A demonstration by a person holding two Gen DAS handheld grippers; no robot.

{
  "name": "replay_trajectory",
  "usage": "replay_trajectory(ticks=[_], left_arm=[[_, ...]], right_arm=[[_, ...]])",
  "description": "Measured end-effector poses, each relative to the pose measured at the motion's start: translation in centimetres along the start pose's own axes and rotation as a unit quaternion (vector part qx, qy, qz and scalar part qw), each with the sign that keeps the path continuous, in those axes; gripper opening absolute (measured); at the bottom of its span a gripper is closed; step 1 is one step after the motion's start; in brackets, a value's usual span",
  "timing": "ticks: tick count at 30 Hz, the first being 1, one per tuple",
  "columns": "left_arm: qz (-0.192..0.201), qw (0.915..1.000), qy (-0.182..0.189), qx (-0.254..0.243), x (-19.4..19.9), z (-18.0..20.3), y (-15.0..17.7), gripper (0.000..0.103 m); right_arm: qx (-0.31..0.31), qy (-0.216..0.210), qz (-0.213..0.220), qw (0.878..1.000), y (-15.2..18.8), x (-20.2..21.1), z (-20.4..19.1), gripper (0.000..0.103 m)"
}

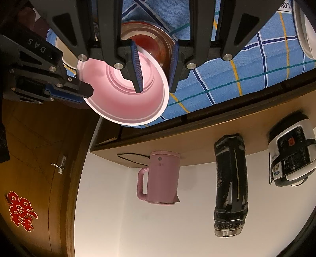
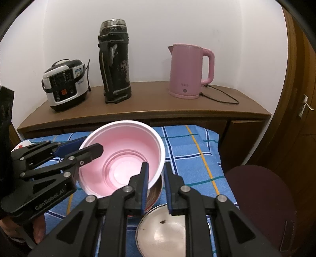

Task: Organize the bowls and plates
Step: 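Lower the pink bowl into the red bowl and open the left gripper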

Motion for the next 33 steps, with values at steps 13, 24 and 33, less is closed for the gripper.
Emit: replay_trajectory(ticks=[13,24,33], left_arm=[[-0.021,0.9997,-0.007,-0.008,-1.5,-0.2,1.1,0.029],[-0.022,0.9997,-0.011,-0.008,-1.7,-0.5,1.2,0.029],[-0.025,0.9996,-0.014,-0.007,-1.9,-0.7,1.4,0.029]], right_arm=[[-0.002,-0.004,-0.011,1.000,0.5,-1.1,0.0,0.017],[-0.005,-0.009,-0.025,1.000,1.0,-2.3,-0.2,0.017],[-0.004,-0.009,-0.030,1.000,1.3,-2.7,-0.3,0.017]])
Point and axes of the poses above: each gripper's, at about its wrist camera, not at the fingertips, and x roughly against the way its jaws point, z to its right, y to its underside, the point moved 9 cm from there along -x, roughly the way its jaws point, and after that the axes turned 3 degrees about x, right-handed, at the moved point
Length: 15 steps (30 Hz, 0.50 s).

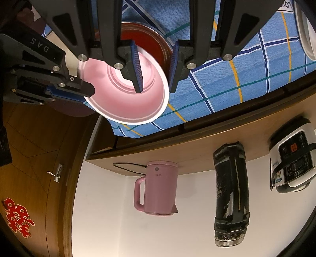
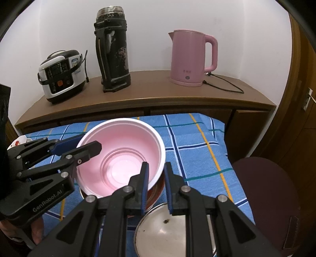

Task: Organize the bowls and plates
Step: 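Lower the pink bowl into the red bowl and open the left gripper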

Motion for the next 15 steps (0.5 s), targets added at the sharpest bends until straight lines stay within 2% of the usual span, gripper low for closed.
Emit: replay_trajectory(ticks=[15], left_arm=[[-0.010,0.9999,-0.003,0.001,-0.60,-0.25,0.32,0.029]], right_arm=[[0.004,-0.002,-0.014,1.000,0.56,-0.89,-0.22,0.017]])
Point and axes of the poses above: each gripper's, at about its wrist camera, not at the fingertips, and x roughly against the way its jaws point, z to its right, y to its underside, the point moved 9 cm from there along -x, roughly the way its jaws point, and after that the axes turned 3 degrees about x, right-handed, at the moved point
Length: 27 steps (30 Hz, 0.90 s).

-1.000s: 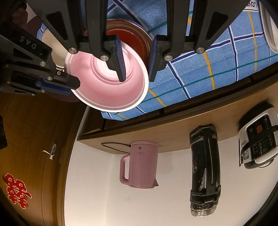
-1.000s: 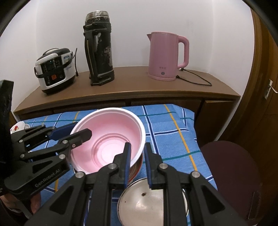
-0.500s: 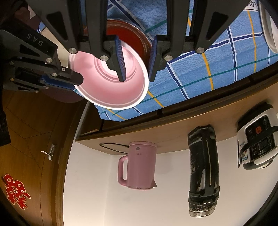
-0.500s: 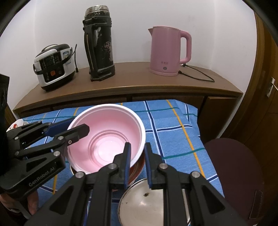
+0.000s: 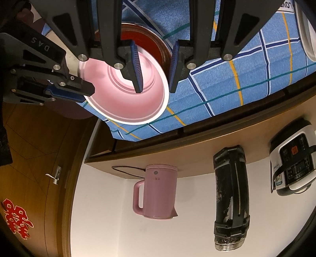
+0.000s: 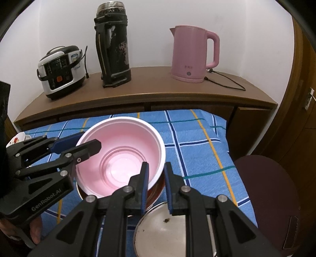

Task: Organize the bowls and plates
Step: 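Lower the pink bowl into the red bowl and open the left gripper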

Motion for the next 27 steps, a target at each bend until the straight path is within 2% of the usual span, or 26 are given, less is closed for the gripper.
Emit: replay_trajectory(ticks=[12,27], left_arm=[[-0.024,0.9996,-0.012,-0.007,-1.1,-0.4,1.2,0.029],[-0.016,0.9993,-0.026,-0.024,-1.2,-0.4,1.3,0.029]], right_arm=[[0.005,-0.005,-0.017,1.000,0.9,-0.8,-0.5,0.017],[0.006,-0.008,-0.017,1.000,1.0,-0.8,-0.9,0.017]])
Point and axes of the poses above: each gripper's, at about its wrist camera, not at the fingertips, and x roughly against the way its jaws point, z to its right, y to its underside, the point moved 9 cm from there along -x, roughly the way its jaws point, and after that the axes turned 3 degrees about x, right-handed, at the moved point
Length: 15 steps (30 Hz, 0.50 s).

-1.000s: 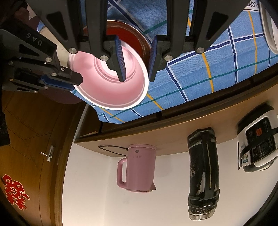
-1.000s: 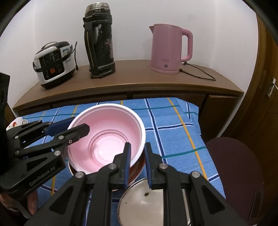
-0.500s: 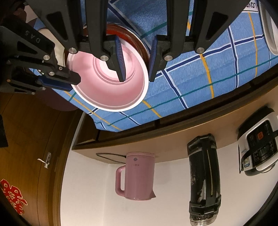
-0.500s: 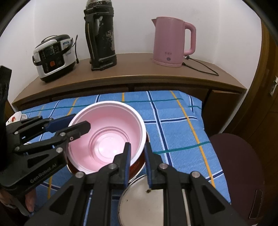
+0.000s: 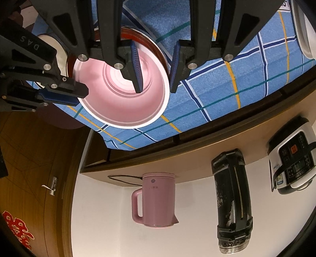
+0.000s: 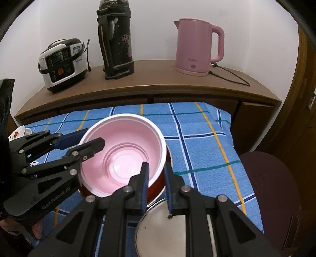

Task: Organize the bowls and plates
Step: 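Lower the pink bowl into the red bowl and open the left gripper, then move the left gripper to the white enamel bowl and close on its rim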

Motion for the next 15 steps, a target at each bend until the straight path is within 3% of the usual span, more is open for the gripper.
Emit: replay_trajectory(ticks=[9,14,15], left_arm=[[-0.003,1.0000,0.001,0.002,-0.03,0.03,0.08,0.035],[0.007,0.9999,0.014,-0.001,0.41,0.54,-0.14,0.057],[0.014,0.9998,0.012,-0.003,0.63,0.58,-0.26,0.057]], right_arm=[[0.000,-0.004,0.001,1.000,-0.04,0.08,-0.06,0.018],[0.005,-0.009,0.010,1.000,-0.28,0.54,-0.52,0.025],[0.003,-0.008,0.012,1.000,-0.34,0.63,-0.45,0.027]])
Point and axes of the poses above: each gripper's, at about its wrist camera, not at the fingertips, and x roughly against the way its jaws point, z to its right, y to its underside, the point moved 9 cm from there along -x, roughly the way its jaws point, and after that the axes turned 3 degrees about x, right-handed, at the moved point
